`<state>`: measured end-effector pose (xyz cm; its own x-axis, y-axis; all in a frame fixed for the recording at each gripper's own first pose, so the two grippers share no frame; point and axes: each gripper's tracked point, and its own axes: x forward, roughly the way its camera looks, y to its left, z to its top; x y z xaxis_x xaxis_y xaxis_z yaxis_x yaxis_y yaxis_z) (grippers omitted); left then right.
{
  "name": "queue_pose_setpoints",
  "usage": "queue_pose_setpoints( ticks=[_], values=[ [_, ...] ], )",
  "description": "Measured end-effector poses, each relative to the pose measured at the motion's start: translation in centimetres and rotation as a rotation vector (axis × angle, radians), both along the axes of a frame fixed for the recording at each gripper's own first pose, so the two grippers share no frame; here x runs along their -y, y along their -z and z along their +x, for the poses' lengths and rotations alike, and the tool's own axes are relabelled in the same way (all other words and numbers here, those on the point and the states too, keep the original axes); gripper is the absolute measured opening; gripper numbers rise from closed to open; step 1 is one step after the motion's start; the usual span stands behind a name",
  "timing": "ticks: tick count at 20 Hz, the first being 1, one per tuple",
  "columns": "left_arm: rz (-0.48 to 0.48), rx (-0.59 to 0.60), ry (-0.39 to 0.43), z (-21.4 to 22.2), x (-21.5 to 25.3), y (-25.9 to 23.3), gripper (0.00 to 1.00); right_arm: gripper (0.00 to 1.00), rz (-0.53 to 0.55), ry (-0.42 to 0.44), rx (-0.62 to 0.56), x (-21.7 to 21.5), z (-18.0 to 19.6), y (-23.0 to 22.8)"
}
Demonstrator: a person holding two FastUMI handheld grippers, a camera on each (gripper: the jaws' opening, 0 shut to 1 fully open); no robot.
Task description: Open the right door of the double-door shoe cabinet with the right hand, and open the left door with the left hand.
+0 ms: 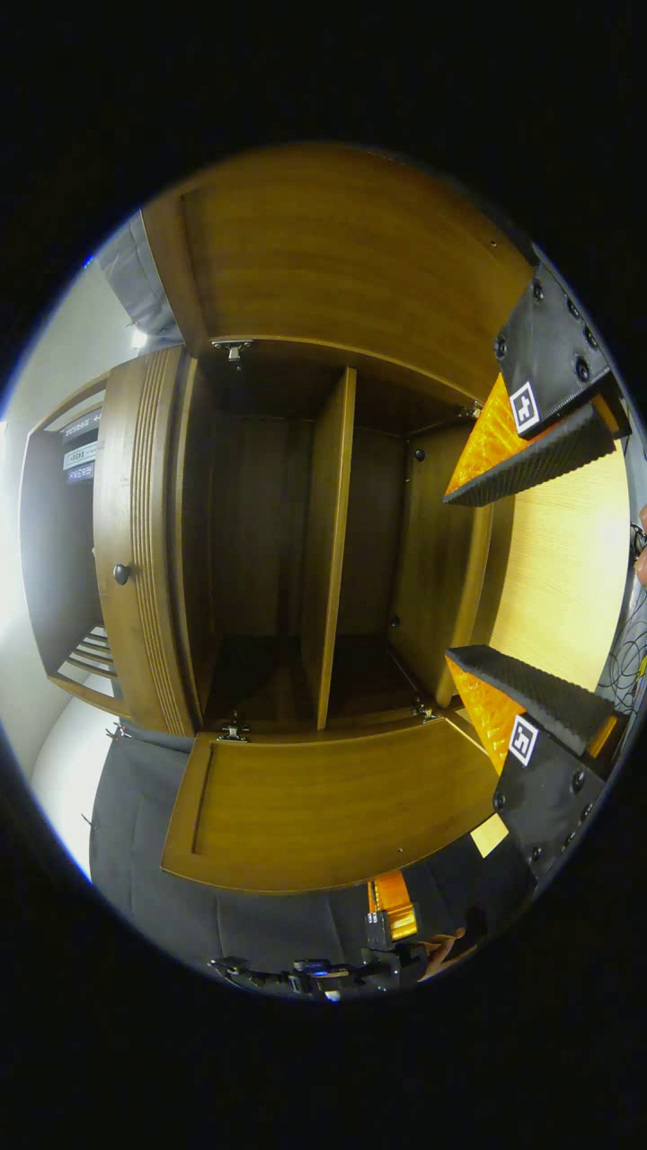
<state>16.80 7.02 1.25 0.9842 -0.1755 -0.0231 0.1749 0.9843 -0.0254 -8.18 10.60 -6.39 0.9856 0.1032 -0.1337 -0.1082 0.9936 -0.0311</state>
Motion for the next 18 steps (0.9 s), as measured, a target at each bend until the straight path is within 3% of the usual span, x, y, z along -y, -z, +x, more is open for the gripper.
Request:
queue_pose_setpoints(
  ticks=[9,18],
  values=[
    [-0.030,0.055,0.000,0.6,-7.7,-2.2,0.02,0.97,-0.005,0.045,-0.017,1.6,-0.6,0.0],
    [-0.015,0.054,-0.017,-0.7,-7.5,-1.9,0.02,0.97,-0.010,0.043,-0.042,1.5,-0.4,0.5]
  ],
)
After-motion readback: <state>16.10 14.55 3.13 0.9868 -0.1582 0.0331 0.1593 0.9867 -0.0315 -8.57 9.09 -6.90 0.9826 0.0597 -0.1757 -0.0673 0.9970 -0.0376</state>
